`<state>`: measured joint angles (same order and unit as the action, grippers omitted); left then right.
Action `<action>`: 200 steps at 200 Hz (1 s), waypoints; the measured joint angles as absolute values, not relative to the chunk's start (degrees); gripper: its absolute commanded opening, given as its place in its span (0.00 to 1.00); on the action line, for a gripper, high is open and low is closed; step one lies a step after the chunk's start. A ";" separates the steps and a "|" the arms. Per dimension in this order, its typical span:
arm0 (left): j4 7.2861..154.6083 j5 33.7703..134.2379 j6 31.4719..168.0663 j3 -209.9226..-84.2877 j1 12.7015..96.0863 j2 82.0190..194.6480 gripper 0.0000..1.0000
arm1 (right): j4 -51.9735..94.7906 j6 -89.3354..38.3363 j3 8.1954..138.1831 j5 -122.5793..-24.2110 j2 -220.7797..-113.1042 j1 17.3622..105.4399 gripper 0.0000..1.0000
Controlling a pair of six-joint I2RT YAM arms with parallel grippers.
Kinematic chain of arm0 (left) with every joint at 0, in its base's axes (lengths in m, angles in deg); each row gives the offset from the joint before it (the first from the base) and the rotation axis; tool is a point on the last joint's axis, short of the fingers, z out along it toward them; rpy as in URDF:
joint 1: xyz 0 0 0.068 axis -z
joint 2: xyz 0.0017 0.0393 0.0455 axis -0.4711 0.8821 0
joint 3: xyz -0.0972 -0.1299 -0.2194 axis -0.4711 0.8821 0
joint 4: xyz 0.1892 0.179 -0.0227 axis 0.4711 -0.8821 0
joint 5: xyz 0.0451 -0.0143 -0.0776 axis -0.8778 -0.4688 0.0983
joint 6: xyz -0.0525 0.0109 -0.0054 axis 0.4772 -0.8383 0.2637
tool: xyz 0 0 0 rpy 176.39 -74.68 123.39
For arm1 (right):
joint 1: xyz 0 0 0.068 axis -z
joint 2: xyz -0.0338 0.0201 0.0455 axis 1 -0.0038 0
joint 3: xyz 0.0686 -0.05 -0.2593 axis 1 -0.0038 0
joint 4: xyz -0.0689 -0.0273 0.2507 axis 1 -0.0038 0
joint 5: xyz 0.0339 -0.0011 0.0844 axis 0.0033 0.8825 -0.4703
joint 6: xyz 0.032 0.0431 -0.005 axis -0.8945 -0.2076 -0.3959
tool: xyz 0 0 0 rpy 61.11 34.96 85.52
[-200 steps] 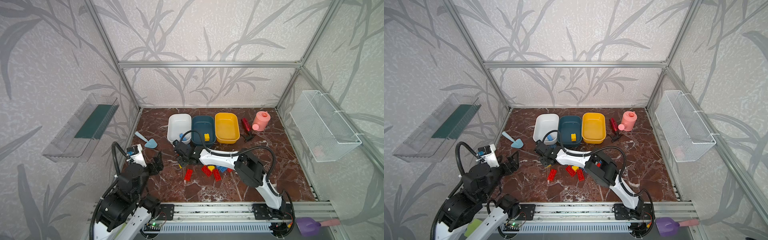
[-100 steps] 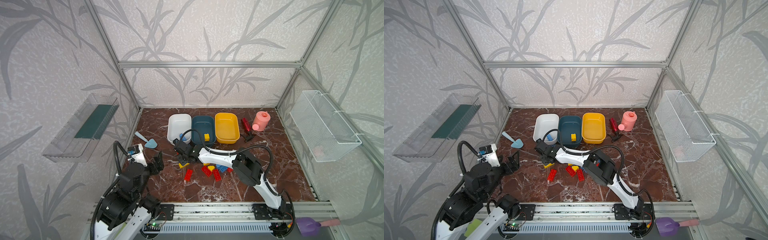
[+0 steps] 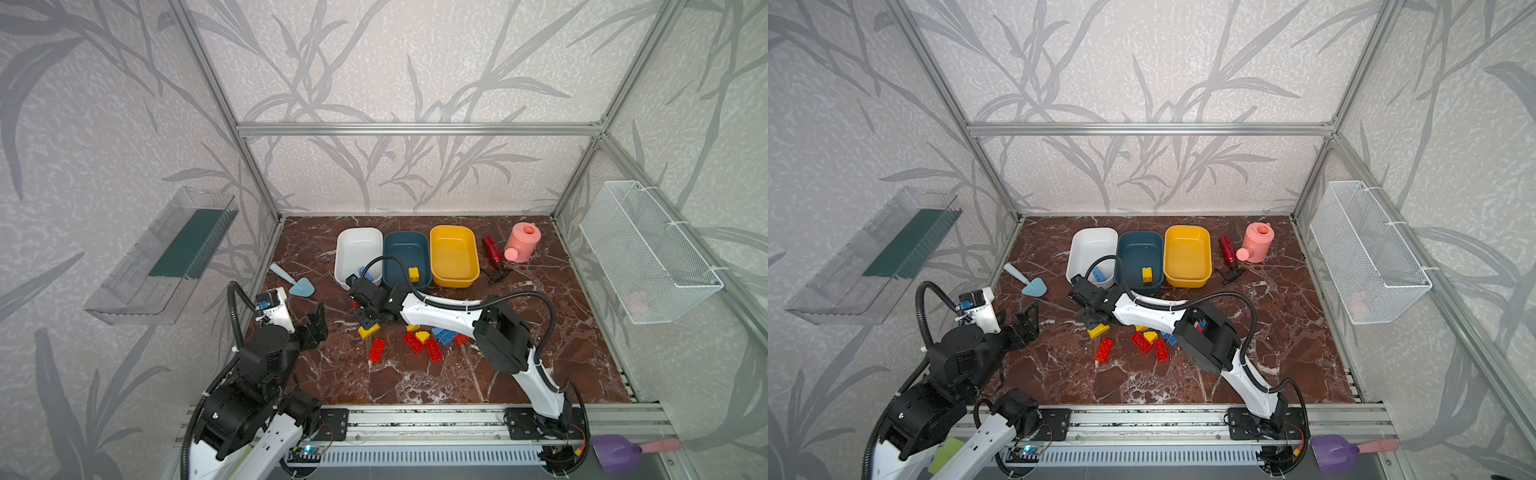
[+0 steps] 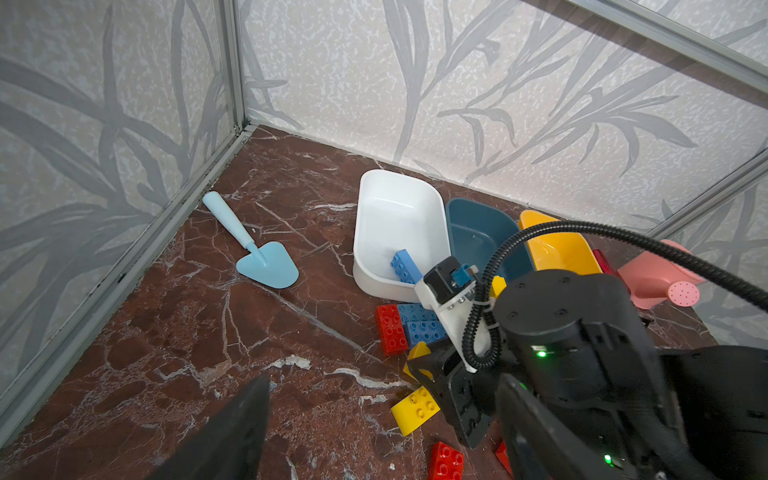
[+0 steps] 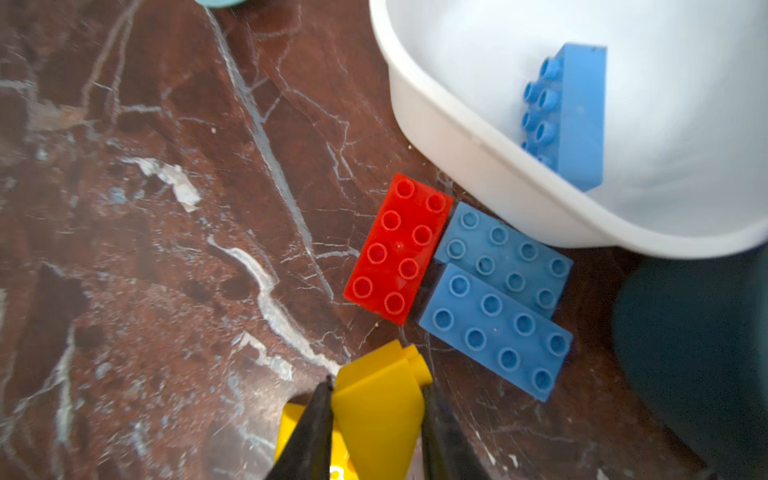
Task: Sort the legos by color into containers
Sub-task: 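Carry the yellow sloped brick into the dark teal tub and release it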
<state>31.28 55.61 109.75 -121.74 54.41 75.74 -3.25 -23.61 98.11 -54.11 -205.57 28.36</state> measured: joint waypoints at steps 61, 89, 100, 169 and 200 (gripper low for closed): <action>31.28 55.63 109.75 -121.71 54.41 77.08 0.85 | -7.82 -23.61 98.89 -56.56 -192.33 32.42 0.22; 31.28 55.65 109.75 -121.71 54.41 79.11 0.85 | -9.29 -23.94 99.83 -58.24 -190.62 37.95 0.22; 31.25 55.67 109.75 -121.69 54.41 80.29 0.85 | -9.79 -23.96 99.97 -58.96 -190.64 40.11 0.22; 31.25 55.82 109.69 -121.69 54.41 88.97 0.85 | -11.41 -22.72 103.31 -63.07 -194.82 49.58 0.22; 31.25 55.85 109.69 -121.69 54.41 92.97 0.85 | -11.19 -21.65 107.16 -64.14 -200.28 51.57 0.24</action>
